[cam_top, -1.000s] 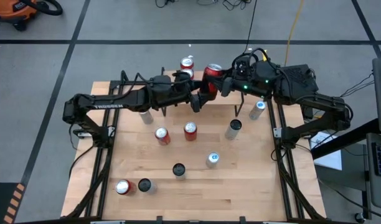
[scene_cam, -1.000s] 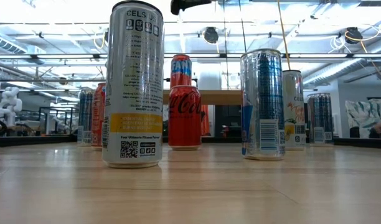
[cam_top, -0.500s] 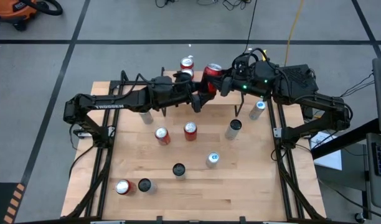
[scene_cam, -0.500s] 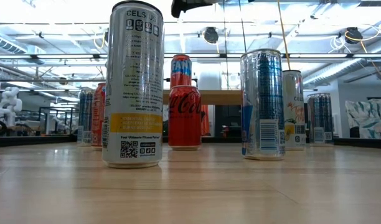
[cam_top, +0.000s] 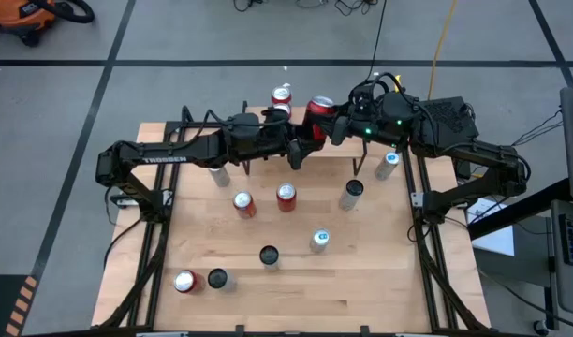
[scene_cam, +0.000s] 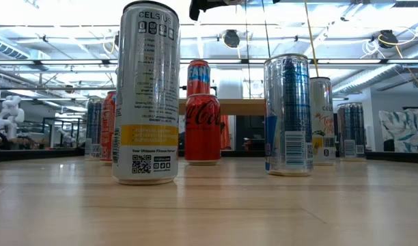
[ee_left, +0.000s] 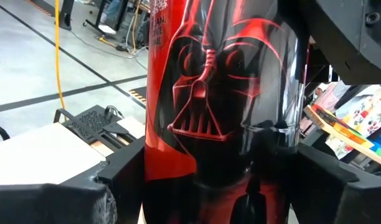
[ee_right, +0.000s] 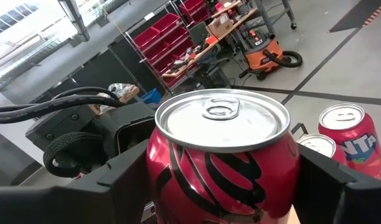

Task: Place canned beverage on shelf
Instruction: Put the bottom right red-black soda can on the shelf

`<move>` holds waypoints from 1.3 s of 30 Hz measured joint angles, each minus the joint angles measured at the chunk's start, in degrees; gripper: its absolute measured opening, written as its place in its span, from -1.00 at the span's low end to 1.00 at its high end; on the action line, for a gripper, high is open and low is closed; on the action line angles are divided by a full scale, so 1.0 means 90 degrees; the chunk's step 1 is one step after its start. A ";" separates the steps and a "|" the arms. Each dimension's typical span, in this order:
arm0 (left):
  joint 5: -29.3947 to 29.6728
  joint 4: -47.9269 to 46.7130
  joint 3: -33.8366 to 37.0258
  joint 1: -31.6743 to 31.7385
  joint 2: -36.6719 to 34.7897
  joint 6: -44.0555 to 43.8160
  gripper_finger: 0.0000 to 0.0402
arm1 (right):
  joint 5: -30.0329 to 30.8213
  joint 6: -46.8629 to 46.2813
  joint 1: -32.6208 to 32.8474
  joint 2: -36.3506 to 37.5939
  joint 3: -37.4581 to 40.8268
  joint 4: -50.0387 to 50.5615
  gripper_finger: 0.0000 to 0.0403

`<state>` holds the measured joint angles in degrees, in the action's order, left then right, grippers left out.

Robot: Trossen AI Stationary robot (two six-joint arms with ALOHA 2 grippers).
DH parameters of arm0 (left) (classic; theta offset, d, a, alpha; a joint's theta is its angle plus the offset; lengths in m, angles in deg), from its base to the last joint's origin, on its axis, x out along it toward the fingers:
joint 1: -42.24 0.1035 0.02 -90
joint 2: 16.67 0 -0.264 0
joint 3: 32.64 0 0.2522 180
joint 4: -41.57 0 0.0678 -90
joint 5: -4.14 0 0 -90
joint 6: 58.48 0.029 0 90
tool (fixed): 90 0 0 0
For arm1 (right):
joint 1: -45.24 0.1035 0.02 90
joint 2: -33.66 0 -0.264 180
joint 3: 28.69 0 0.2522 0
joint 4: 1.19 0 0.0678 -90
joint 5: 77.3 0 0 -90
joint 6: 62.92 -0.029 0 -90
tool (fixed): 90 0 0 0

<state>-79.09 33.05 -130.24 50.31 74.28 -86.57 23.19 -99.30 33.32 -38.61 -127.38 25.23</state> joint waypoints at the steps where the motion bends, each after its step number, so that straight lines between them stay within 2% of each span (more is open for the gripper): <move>1: 0.0001 0.0000 0.0000 -0.0012 0.0000 -0.0011 0.47 | -0.0005 -0.0004 0.0000 0.0000 0.0000 0.0007 0.40; 6: -0.0103 0.0035 0.0002 -0.0036 -0.0005 -0.0145 0.47 | -0.0189 -0.0064 0.0000 0.0082 0.0000 0.0121 0.52; 13: -0.0920 0.0760 0.0005 -0.0040 -0.0007 -0.0265 0.46 | -0.0818 0.0030 -0.0021 0.0442 -0.0015 0.0196 0.69; 20: -0.1438 0.1017 0.0007 -0.0036 -0.0029 -0.0369 0.46 | -0.1532 0.0201 -0.0040 0.0756 -0.0010 0.0246 0.70; 29: -0.1907 0.1663 0.0007 -0.0036 -0.0029 -0.0332 0.46 | -0.1881 0.1181 -0.0044 0.0868 -0.0007 -0.0008 0.70; 35: -0.2079 0.2019 0.0007 -0.0040 -0.0029 -0.0324 0.46 | -0.2911 0.0898 -0.0212 0.0606 -0.0003 -0.0820 0.70; 39: -0.2221 0.2067 0.0005 -0.0036 -0.0029 -0.0317 0.46 | -0.3032 0.0792 -0.0266 0.0446 -0.0002 -0.1200 0.70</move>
<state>-99.08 51.65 -130.19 49.99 74.02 -89.43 -4.10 -92.17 30.92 -34.60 -127.39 14.44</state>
